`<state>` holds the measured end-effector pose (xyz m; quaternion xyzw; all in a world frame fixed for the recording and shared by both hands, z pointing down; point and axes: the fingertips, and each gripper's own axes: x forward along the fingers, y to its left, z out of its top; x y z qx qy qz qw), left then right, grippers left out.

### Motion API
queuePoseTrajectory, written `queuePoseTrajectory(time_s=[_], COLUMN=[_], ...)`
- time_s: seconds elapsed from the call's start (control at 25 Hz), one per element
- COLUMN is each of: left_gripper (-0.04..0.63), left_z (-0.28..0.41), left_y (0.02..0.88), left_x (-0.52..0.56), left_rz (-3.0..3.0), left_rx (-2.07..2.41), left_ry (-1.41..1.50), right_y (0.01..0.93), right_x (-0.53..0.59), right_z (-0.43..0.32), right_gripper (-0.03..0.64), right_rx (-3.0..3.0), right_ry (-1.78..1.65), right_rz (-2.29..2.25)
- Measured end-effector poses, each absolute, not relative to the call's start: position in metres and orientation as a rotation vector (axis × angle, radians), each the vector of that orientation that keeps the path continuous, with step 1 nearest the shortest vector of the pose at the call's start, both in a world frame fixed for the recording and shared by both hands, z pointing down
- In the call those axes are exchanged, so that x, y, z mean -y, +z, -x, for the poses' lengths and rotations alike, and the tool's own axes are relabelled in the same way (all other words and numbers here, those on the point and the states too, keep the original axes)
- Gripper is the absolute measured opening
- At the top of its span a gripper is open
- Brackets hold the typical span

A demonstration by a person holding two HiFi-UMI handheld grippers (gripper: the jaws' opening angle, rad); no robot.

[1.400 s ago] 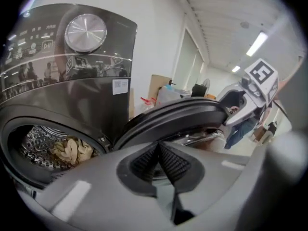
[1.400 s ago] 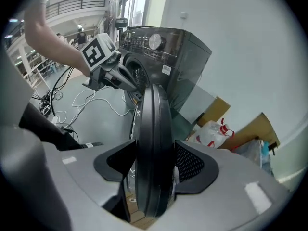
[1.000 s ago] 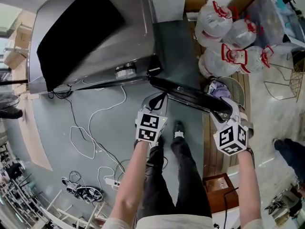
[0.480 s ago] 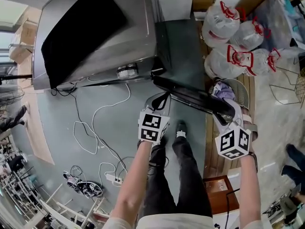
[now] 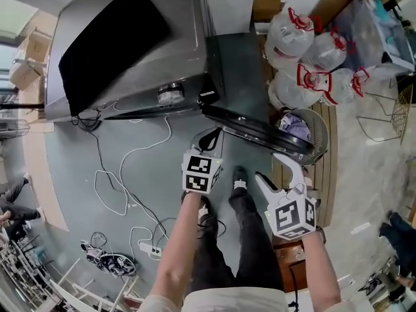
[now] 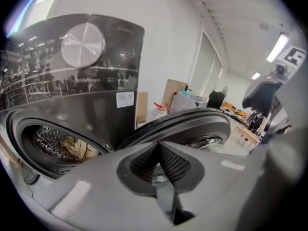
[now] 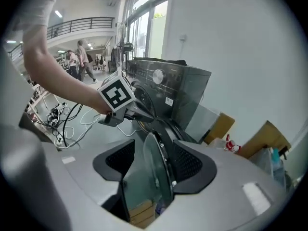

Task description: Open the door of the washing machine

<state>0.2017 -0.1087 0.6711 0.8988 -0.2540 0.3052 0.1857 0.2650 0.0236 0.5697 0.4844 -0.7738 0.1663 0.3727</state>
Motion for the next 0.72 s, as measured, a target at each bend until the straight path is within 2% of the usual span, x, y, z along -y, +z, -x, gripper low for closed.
queuePoseTrajectory(time_s=[0.12, 0.28, 0.48, 0.72], left_gripper=[0.058, 0.059, 0.058, 0.059], left_z=[-0.17, -0.087, 0.03, 0.118], left_y=[0.646, 0.605, 0.533, 0.457], left_x=[0.093, 0.068, 0.056, 0.011], left_rz=[-2.552, -2.525, -2.409, -2.298], left_rx=[0.709, 0.771, 0.982, 1.13], left_ry=[0.867, 0.865, 0.705, 0.547], right_y=[0.556, 0.532, 0.492, 0.421], right_x=[-0.039, -0.064, -0.078, -0.089], right_z=[-0.235, -0.171, -0.107, -0.04], right_gripper=[0.244, 0.244, 0.244, 0.242], right_rx=[1.985, 2.013, 2.067, 2.091], right_ry=[0.437, 0.455, 0.588, 0.572], right_rz=[-1.268, -1.269, -1.452, -1.637])
